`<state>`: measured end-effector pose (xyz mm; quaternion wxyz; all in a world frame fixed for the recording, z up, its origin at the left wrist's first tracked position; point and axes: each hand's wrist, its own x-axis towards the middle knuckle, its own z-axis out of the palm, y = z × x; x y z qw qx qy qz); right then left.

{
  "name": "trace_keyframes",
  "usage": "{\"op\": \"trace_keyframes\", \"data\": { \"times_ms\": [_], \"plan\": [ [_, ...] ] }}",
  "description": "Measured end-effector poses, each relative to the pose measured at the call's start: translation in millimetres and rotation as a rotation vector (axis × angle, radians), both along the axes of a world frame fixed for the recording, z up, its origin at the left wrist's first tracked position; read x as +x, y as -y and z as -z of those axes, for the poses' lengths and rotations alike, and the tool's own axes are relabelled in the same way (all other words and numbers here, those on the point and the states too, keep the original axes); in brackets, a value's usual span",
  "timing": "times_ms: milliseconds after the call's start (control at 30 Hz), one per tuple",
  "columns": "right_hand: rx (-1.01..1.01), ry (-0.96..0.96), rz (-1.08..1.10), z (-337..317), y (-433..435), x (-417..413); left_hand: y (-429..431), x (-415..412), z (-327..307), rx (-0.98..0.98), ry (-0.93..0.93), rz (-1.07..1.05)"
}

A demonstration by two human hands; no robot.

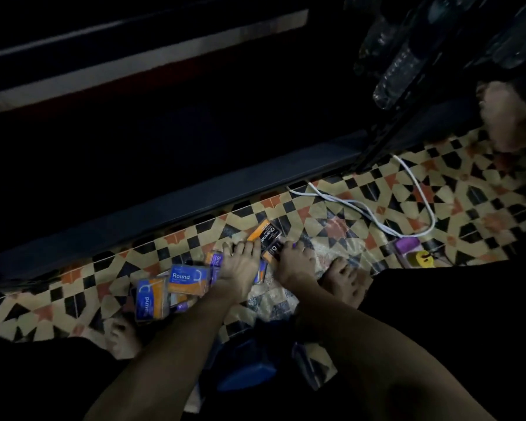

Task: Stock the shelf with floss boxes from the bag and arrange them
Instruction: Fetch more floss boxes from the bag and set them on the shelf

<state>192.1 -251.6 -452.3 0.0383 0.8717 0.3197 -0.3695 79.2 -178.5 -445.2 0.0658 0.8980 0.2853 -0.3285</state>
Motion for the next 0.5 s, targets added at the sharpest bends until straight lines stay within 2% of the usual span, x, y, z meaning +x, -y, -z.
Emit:
{"op": "trace_keyframes", "data": {
  "times_ms": [67, 133, 233, 333, 500],
  "plan": [
    [-0.032, 0.020, -0.050, -3, 2, 8, -4, 1, 0, 0.024, 0.042, -0.019],
    [-0.076, -0.013, -0.050, -8, 0, 21, -11, 0, -4, -0.062, 0.077, -0.116],
    [-0.087, -0.223, 0.029, -34, -14, 53, -32, 1, -28, -0.128, 0.148, -0.215],
    [-0.260, -0.463, -0.144, -85, -38, 87, -49, 8, -66, -0.193, 0.248, -0.283],
    [-0.258, -0.469, -0.266, -196, -57, 125, -58, 25, -155, -0.258, 0.393, -0.279]
  ]
}}
